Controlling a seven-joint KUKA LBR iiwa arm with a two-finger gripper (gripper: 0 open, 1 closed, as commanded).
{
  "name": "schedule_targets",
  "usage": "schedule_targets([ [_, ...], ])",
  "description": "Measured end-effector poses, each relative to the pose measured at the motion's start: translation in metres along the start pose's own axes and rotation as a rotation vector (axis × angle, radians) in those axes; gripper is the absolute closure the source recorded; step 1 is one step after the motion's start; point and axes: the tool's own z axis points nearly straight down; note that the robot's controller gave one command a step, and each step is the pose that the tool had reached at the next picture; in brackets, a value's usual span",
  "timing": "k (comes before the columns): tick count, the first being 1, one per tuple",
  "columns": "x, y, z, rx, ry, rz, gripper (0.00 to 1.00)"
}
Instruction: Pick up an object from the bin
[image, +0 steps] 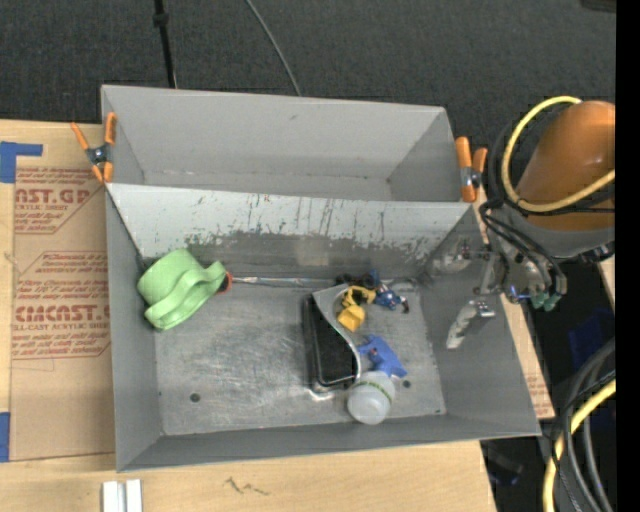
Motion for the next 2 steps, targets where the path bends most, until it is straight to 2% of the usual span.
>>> schedule_targets([
  [1,0.0,0.0,0.0,0.0,0.0,0.0,0.0],
  [2,-0.014,0.001,0.045,0.002,-0.009,0.007,0.0],
])
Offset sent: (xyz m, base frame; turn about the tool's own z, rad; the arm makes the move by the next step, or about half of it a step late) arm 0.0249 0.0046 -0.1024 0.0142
